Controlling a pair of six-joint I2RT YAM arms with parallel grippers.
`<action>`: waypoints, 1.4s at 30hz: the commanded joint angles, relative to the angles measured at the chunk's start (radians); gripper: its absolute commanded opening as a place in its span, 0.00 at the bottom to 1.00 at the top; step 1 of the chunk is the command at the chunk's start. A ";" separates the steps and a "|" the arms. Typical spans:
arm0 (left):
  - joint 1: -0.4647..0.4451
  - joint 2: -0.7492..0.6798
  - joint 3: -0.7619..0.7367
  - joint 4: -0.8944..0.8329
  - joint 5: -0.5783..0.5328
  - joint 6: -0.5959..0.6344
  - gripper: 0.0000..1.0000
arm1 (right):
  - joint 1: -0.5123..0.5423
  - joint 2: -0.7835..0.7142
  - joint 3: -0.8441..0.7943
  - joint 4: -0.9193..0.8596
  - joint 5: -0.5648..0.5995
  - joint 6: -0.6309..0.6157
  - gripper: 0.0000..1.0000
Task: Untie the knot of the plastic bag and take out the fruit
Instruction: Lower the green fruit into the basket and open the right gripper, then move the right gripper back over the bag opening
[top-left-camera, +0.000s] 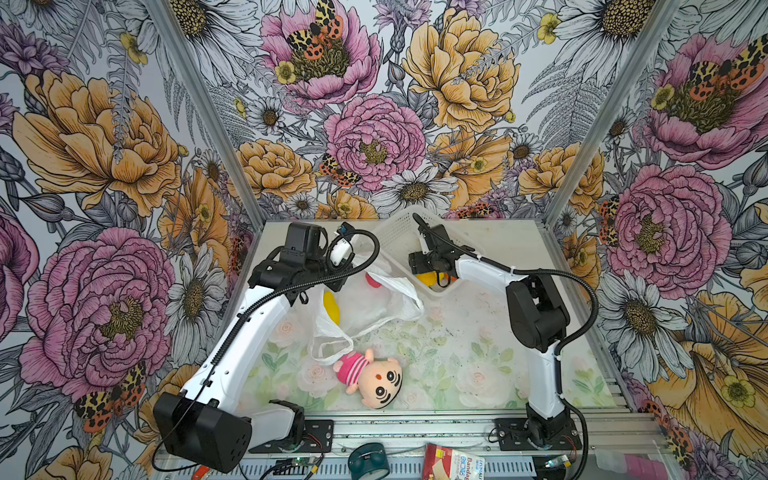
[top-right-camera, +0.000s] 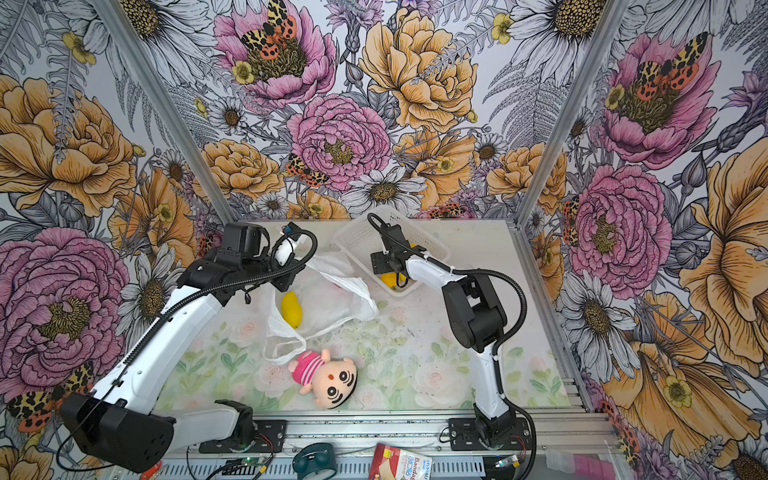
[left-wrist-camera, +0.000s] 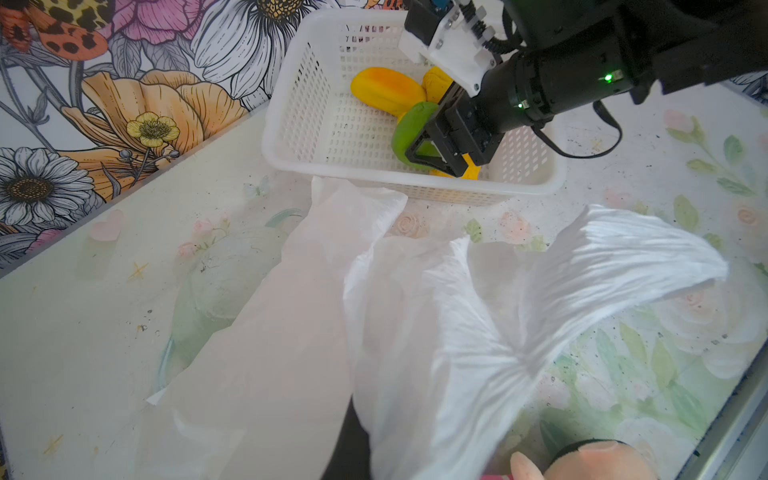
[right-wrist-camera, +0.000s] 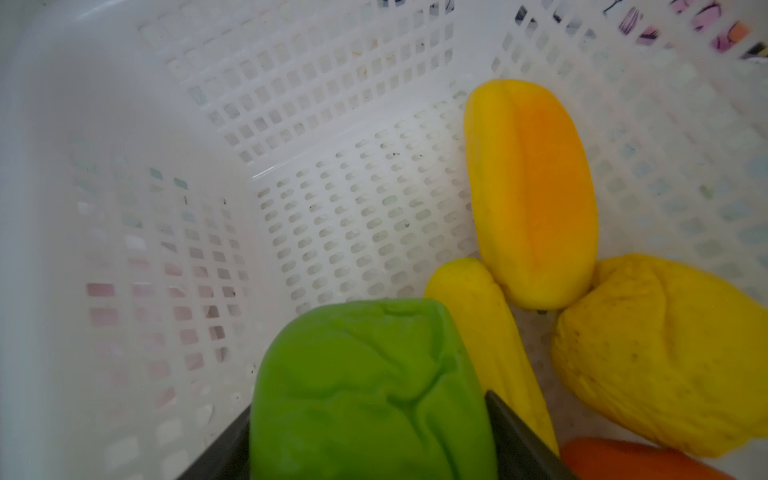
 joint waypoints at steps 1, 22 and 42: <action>0.006 0.002 0.006 0.006 -0.004 -0.006 0.00 | 0.010 -0.149 -0.075 0.078 0.036 0.002 0.80; 0.003 0.002 0.005 0.005 -0.005 -0.005 0.00 | 0.362 -1.026 -0.818 0.731 -0.067 -0.283 0.58; -0.002 -0.001 0.006 0.004 -0.005 -0.006 0.00 | 0.643 -0.441 -0.560 0.651 0.242 -0.729 0.30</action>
